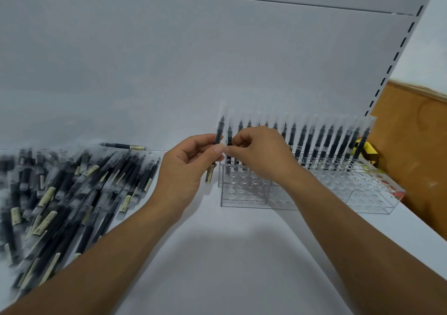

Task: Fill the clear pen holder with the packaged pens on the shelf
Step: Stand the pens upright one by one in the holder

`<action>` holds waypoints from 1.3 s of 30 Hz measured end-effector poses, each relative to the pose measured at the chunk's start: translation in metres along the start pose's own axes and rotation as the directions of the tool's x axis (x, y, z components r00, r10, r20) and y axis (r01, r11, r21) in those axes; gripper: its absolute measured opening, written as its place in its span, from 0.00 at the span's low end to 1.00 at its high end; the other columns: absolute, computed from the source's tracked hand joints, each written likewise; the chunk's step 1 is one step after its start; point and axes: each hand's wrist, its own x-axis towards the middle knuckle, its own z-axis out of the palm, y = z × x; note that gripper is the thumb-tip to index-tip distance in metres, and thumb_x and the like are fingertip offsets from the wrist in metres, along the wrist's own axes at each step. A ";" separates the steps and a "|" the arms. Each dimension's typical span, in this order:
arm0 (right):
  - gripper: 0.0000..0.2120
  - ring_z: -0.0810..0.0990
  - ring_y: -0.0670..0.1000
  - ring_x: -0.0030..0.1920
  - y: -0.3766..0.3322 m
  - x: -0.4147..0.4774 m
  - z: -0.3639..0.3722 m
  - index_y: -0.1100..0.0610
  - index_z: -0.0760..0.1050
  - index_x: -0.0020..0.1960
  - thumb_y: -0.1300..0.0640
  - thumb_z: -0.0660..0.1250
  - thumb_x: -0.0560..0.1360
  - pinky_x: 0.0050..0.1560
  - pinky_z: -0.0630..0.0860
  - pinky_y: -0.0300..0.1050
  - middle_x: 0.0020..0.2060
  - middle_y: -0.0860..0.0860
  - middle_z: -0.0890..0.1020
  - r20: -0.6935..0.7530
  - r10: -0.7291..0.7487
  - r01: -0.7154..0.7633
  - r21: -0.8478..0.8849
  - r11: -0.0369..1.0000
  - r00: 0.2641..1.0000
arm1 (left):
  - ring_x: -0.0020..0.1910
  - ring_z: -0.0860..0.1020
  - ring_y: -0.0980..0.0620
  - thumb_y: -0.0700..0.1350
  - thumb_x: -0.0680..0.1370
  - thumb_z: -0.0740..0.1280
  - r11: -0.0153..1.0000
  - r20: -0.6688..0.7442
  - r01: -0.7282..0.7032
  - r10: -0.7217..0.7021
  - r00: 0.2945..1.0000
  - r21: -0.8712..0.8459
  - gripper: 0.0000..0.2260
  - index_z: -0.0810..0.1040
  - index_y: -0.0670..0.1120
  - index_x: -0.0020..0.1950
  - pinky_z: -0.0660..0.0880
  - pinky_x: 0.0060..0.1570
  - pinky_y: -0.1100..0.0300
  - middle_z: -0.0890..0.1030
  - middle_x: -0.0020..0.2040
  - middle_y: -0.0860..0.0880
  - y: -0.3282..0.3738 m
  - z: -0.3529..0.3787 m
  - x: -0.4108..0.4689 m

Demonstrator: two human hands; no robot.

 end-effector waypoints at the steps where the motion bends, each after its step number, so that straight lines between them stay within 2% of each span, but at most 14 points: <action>1: 0.07 0.76 0.41 0.33 0.000 -0.001 0.000 0.46 0.78 0.40 0.45 0.70 0.75 0.38 0.73 0.40 0.32 0.41 0.78 0.007 0.001 -0.001 0.005 1.000 1.000 | 0.42 0.83 0.56 0.40 0.75 0.71 1.000 0.002 0.002 -0.002 1.000 0.001 0.10 0.81 0.44 0.56 0.76 0.44 0.67 0.85 0.41 0.52 0.000 0.000 0.000; 3: 0.06 0.76 0.40 0.34 0.001 -0.003 -0.001 0.46 0.80 0.43 0.45 0.71 0.75 0.39 0.72 0.39 0.34 0.41 0.80 0.026 0.012 -0.013 0.028 1.000 1.000 | 0.42 0.83 0.56 0.40 0.75 0.71 1.000 0.007 0.008 -0.008 1.000 -0.007 0.10 0.81 0.45 0.55 0.76 0.44 0.68 0.85 0.41 0.52 0.000 0.000 -0.001; 6: 0.09 0.79 0.40 0.40 0.003 -0.009 -0.010 0.48 0.81 0.53 0.46 0.71 0.75 0.47 0.77 0.40 0.41 0.41 0.82 0.025 0.039 -0.041 0.090 0.995 0.999 | 0.41 0.82 0.57 0.40 0.74 0.71 1.000 0.016 0.006 -0.006 1.000 -0.024 0.09 0.81 0.46 0.54 0.76 0.43 0.68 0.85 0.40 0.52 0.000 0.001 -0.001; 7: 0.09 0.80 0.40 0.40 0.004 -0.012 -0.015 0.48 0.82 0.53 0.47 0.71 0.75 0.48 0.78 0.40 0.41 0.42 0.83 0.003 0.033 -0.033 0.118 0.992 0.999 | 0.41 0.83 0.56 0.40 0.73 0.72 1.000 0.019 0.005 -0.005 1.000 -0.028 0.09 0.81 0.47 0.53 0.76 0.44 0.68 0.85 0.40 0.52 0.000 0.001 -0.001; 9: 0.06 0.80 0.39 0.37 0.002 -0.018 -0.023 0.47 0.83 0.51 0.49 0.70 0.75 0.44 0.78 0.37 0.39 0.43 0.83 -0.026 -0.003 0.009 0.239 0.971 1.000 | 0.41 0.83 0.55 0.40 0.73 0.72 1.000 0.029 0.000 0.001 1.000 -0.026 0.09 0.80 0.47 0.52 0.76 0.44 0.68 0.85 0.40 0.51 0.000 0.001 -0.001; 12: 0.05 0.79 0.41 0.33 -0.005 -0.026 -0.029 0.47 0.83 0.49 0.50 0.71 0.75 0.37 0.75 0.33 0.39 0.42 0.83 0.052 -0.045 0.013 0.494 0.869 0.998 | 0.41 0.83 0.54 0.38 0.74 0.71 1.000 0.045 -0.010 0.010 0.999 -0.013 0.07 0.81 0.44 0.51 0.76 0.44 0.67 0.85 0.40 0.50 0.000 0.002 -0.002; 18: 0.04 0.76 0.44 0.35 -0.007 -0.026 -0.019 0.50 0.82 0.46 0.52 0.73 0.73 0.37 0.74 0.36 0.35 0.43 0.81 0.019 -0.036 0.018 0.595 0.803 0.999 | 0.42 0.83 0.52 0.39 0.73 0.71 0.997 0.080 -0.056 0.051 0.995 0.056 0.06 0.81 0.47 0.49 0.77 0.45 0.65 0.84 0.41 0.49 0.002 0.003 -0.004; 21: 0.02 0.78 0.44 0.33 -0.008 -0.025 -0.026 0.55 0.80 0.47 0.57 0.71 0.75 0.34 0.74 0.36 0.33 0.44 0.82 -0.047 -0.017 0.045 0.678 0.734 0.999 | 0.45 0.81 0.58 0.50 0.74 0.70 0.970 0.036 -0.077 0.070 0.997 0.230 0.06 0.82 0.53 0.49 0.76 0.47 0.65 0.84 0.45 0.54 0.000 0.001 -0.006; 23: 0.02 0.78 0.44 0.32 -0.006 -0.022 -0.034 0.55 0.79 0.48 0.58 0.70 0.76 0.34 0.75 0.37 0.36 0.46 0.84 -0.158 0.056 0.078 0.731 0.678 0.986 | 0.52 0.77 0.64 0.61 0.72 0.66 0.904 0.030 -0.054 0.045 0.999 0.424 0.14 0.79 0.57 0.54 0.72 0.54 0.64 0.80 0.52 0.62 -0.001 -0.003 -0.006; 26: 0.02 0.78 0.43 0.31 0.003 -0.019 -0.040 0.55 0.78 0.48 0.56 0.70 0.77 0.33 0.74 0.35 0.39 0.49 0.83 -0.302 0.117 0.125 0.674 0.728 0.946 | 0.64 0.67 0.64 0.69 0.69 0.60 0.779 0.124 -0.022 -0.072 0.990 0.626 0.27 0.71 0.61 0.66 0.64 0.63 0.60 0.69 0.64 0.67 -0.003 -0.008 -0.009; 29: 0.03 0.80 0.44 0.33 0.011 -0.017 -0.033 0.52 0.78 0.48 0.54 0.70 0.77 0.37 0.77 0.36 0.39 0.47 0.82 -0.334 0.099 0.109 0.551 0.827 0.937 | 0.71 0.59 0.65 0.73 0.69 0.59 0.731 0.190 -0.006 -0.170 0.967 0.683 0.34 0.63 0.63 0.73 0.57 0.68 0.61 0.61 0.74 0.65 -0.009 -0.007 -0.012; 32: 0.02 0.81 0.47 0.35 0.014 -0.014 -0.026 0.49 0.78 0.46 0.52 0.70 0.77 0.39 0.78 0.38 0.40 0.46 0.83 -0.336 0.061 0.106 0.458 0.882 0.940 | 0.72 0.57 0.66 0.72 0.69 0.60 0.734 0.201 0.014 -0.204 0.958 0.679 0.35 0.60 0.64 0.75 0.55 0.68 0.62 0.59 0.75 0.66 -0.010 -0.007 -0.014; 35: 0.02 0.81 0.46 0.35 0.014 -0.012 -0.020 0.50 0.78 0.47 0.52 0.70 0.76 0.37 0.77 0.36 0.40 0.46 0.83 -0.321 0.045 0.105 0.436 0.894 0.946 | 0.72 0.57 0.67 0.72 0.70 0.60 0.724 0.208 -0.009 -0.185 0.960 0.690 0.35 0.59 0.63 0.75 0.55 0.68 0.62 0.59 0.75 0.66 -0.010 -0.007 -0.013; 39: 0.03 0.81 0.47 0.37 0.016 -0.009 -0.011 0.47 0.78 0.46 0.51 0.71 0.76 0.45 0.81 0.46 0.39 0.43 0.82 -0.269 0.024 0.078 0.361 0.929 0.963 | 0.70 0.58 0.68 0.70 0.72 0.59 0.743 0.193 -0.004 -0.169 0.967 0.670 0.31 0.61 0.63 0.74 0.55 0.67 0.64 0.61 0.74 0.65 -0.012 -0.005 -0.013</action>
